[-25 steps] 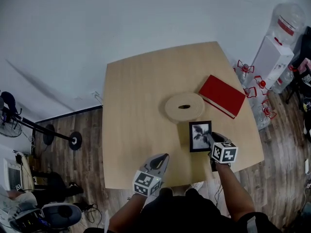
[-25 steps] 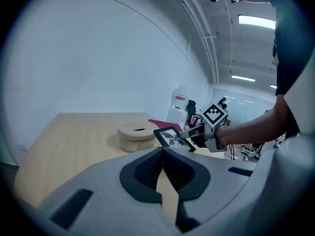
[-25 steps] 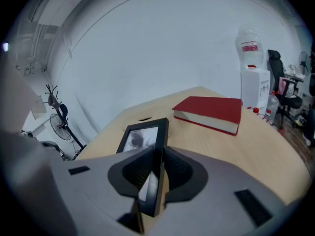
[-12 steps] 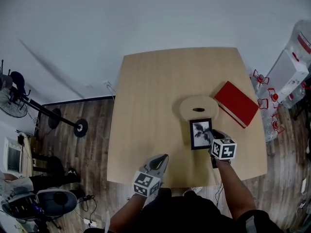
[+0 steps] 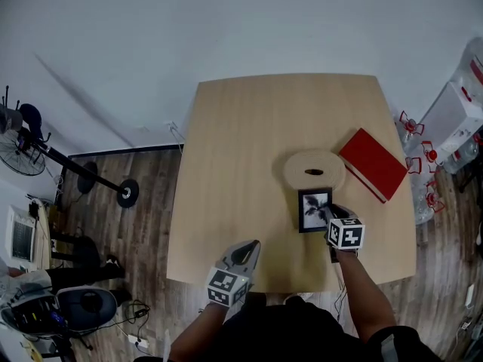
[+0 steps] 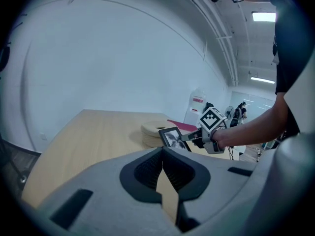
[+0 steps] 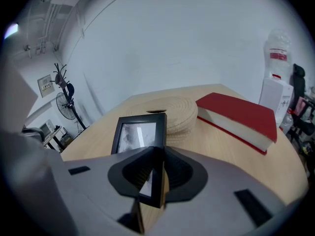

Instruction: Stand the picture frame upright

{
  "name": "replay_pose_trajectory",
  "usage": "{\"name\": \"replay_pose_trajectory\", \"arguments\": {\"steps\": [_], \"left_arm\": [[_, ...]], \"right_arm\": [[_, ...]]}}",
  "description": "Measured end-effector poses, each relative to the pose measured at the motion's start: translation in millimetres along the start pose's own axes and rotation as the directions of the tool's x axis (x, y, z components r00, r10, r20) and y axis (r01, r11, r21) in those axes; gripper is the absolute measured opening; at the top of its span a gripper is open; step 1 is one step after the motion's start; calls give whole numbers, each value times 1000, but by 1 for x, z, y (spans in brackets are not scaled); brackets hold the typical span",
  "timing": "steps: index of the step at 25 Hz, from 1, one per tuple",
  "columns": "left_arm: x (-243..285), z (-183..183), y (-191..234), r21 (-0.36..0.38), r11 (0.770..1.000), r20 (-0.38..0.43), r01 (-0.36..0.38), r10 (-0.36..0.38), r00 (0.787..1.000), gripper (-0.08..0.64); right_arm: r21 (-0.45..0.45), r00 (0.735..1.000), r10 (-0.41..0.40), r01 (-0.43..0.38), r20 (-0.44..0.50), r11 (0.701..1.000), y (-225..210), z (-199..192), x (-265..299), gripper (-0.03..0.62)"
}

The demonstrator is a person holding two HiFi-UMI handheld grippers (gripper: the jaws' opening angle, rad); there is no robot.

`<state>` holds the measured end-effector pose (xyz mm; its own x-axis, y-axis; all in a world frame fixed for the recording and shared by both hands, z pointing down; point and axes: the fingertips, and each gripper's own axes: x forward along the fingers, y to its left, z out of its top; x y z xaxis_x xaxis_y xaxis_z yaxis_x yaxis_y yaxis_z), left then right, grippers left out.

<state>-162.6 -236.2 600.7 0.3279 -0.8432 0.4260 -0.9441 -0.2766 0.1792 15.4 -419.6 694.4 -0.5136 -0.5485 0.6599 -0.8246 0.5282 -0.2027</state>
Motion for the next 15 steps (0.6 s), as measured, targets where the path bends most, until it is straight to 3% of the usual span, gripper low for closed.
{"name": "replay_pose_trajectory", "arguments": {"steps": [15], "left_arm": [[-7, 3, 10, -11, 1000, 14, -22, 22, 1000, -5]], "right_arm": [[-8, 998, -66, 66, -5, 998, -3, -10, 5, 69]]}}
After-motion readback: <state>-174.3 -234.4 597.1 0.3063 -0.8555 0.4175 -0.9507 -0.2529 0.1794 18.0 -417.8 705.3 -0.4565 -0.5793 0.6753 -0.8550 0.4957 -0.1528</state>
